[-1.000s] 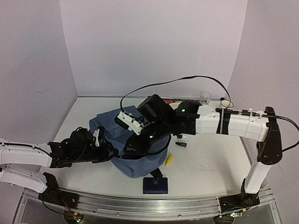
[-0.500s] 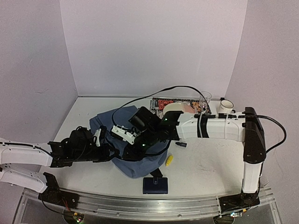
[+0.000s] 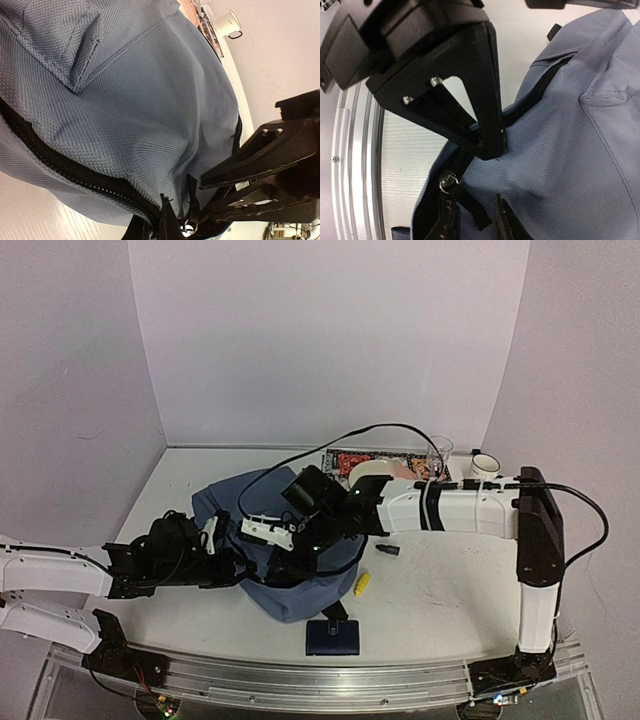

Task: Pack the student bag
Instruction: Pick up the largest pocket of the bag from the student bag.

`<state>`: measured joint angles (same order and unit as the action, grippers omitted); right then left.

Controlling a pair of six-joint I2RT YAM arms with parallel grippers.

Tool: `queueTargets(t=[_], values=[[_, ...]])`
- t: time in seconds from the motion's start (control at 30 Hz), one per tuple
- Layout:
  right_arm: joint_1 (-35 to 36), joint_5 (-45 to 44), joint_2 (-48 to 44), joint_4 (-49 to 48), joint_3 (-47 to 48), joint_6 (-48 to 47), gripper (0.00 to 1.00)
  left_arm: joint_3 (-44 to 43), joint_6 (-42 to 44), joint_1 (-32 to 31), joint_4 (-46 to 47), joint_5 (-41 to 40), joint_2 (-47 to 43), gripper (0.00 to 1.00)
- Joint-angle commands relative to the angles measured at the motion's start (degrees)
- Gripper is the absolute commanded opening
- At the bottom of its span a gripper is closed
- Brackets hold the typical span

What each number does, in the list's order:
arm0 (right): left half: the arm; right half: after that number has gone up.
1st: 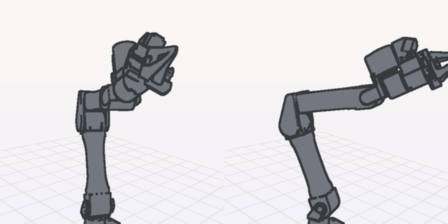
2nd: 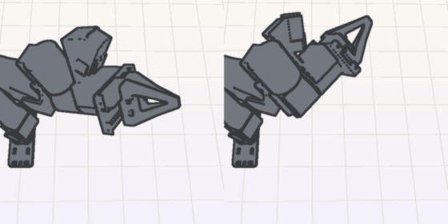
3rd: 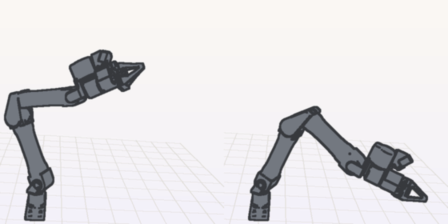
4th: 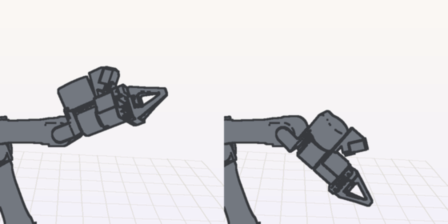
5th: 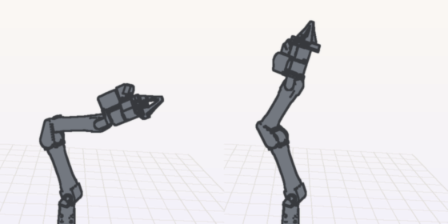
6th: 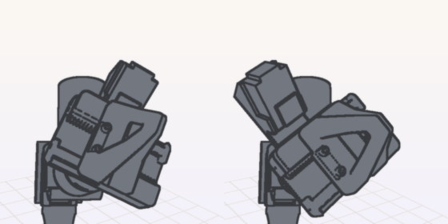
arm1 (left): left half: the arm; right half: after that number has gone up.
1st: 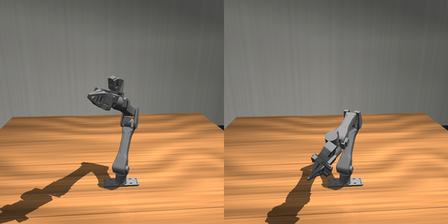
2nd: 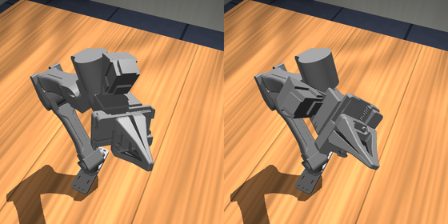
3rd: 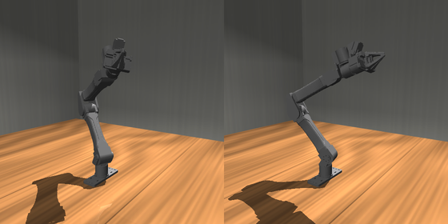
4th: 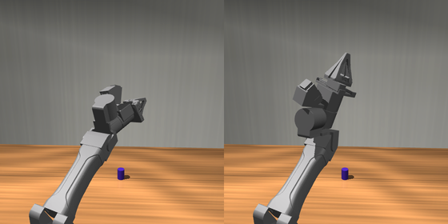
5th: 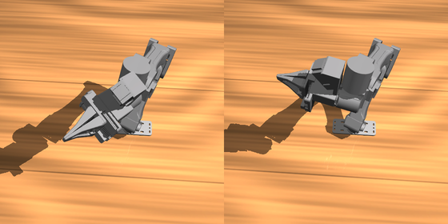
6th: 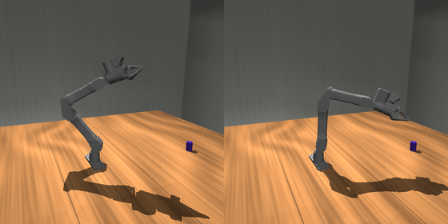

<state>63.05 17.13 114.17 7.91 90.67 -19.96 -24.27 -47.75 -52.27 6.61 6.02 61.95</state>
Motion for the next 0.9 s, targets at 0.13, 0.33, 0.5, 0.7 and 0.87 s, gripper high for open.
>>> queueTargets(t=[0.13,0.33,0.5,0.7,0.87], values=[[0.19,2.34,2.36,1.08,-0.74,-6.42,0.28,-2.43,1.11,-0.11,3.28,2.62,-0.33,0.00],[0.22,2.30,3.90,0.92,-0.31,-7.89,0.28,-2.79,0.91,-0.12,3.15,2.95,-0.61,0.00],[0.29,3.13,4.71,0.75,0.49,-8.52,0.29,-3.01,0.52,-0.11,3.24,2.94,-0.51,0.00],[0.27,3.36,4.22,0.91,0.51,-8.40,0.05,-2.73,0.36,-0.13,2.88,2.36,-1.04,0.00],[0.29,0.57,-1.73,1.59,-3.88,-7.47,0.00,-0.38,-1.11,-0.11,1.73,-1.26,-3.25,0.00]])
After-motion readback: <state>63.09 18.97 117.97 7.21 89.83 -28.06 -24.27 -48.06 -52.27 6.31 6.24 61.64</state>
